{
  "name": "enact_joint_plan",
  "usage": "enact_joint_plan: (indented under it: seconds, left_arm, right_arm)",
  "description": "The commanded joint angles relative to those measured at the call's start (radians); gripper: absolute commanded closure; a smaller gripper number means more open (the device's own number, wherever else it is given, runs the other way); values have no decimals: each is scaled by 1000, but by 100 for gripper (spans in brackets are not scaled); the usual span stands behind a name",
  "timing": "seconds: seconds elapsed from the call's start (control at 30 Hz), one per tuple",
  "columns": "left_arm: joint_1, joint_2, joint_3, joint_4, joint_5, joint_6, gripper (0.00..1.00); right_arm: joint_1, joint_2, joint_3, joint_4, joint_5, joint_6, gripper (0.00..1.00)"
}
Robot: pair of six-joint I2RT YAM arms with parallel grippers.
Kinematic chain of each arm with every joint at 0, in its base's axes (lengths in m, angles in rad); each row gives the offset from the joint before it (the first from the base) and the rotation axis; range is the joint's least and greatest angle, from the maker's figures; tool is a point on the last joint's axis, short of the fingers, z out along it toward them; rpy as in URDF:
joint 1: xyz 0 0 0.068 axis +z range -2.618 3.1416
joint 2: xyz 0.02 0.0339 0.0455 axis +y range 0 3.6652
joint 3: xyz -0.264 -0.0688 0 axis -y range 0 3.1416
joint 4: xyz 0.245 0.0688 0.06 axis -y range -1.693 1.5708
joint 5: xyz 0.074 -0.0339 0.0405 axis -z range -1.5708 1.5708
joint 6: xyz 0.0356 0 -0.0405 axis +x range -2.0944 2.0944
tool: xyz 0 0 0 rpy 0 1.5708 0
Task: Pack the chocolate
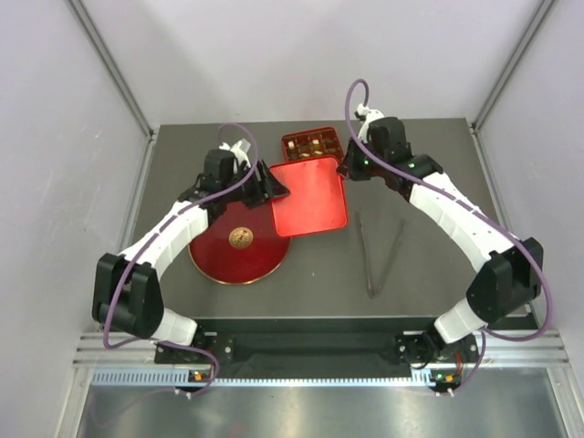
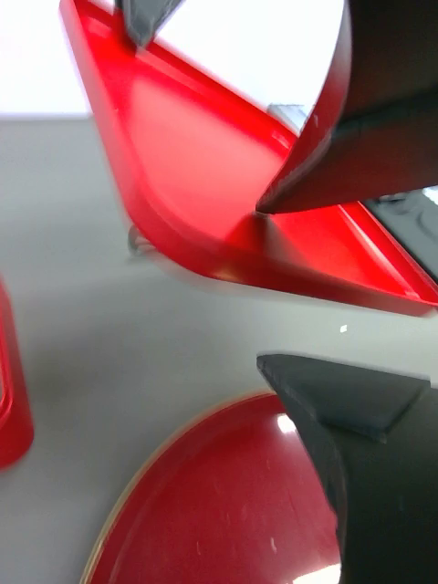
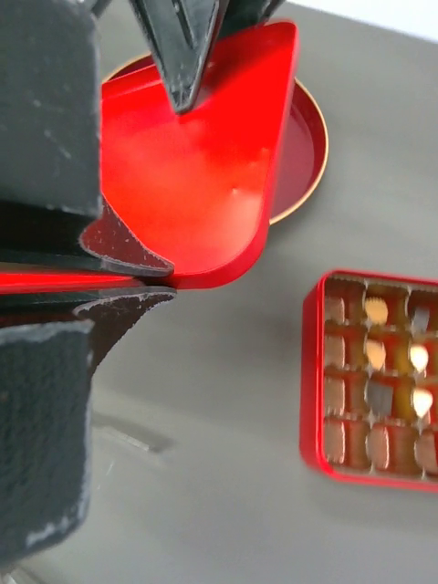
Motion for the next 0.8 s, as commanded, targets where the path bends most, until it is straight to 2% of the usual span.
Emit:
enact_joint_plan:
  seconds: [0.0,0.03,0.1,0.13,0.2,0.23,0.3,0.33,0.5,0.53,0.57,0.63,0.67,0.77]
  left_arm:
    - [-1,-20,-27,174,130,-41,36]
    - [-1,-26,-34,187,137,-46,39]
    - [-1,-34,-51,219,138,-56,53]
    - [-1,-34,-47,208,137,-53,73]
    - [-1,-32,-41,200,144,-56,88]
    - [-1,-32,-41,172,147,-64,97]
    - [-1,-29,-27,127,138,-95,100]
    - [2,-26,-21,109,138,-104,100]
    - [25,-34,24,15,146,-154,100]
    - [45,-37,28,-5,147,-183,100]
    - [56,-40,35,-17,150,-199,100]
    - [91,-37,53,-49,160,-240,100]
    - [100,-36,61,-57,170,-248,100]
    - [130,-32,102,-109,172,-259,100]
  right_arm:
    - [22,-40,-11,92,-72,59,100]
    - [27,-41,-17,108,-85,65,100]
    - [25,-46,-27,115,-95,70,100]
    - [25,-46,-29,117,-95,68,100]
    - [25,-43,-32,120,-103,52,100]
    - [27,-40,-28,114,-103,20,94]
    - [36,-41,-23,73,-76,-20,81]
    - [42,-50,-26,59,-9,-57,68]
    - [116,-154,-64,28,131,-184,41]
    - [143,-171,-70,31,170,-215,32]
    - [225,-202,-90,40,200,-255,28]
    - [341,-239,-141,129,387,-414,22]
    - [449,-272,-200,166,441,-460,21]
    - [606,-322,-309,307,536,-625,21]
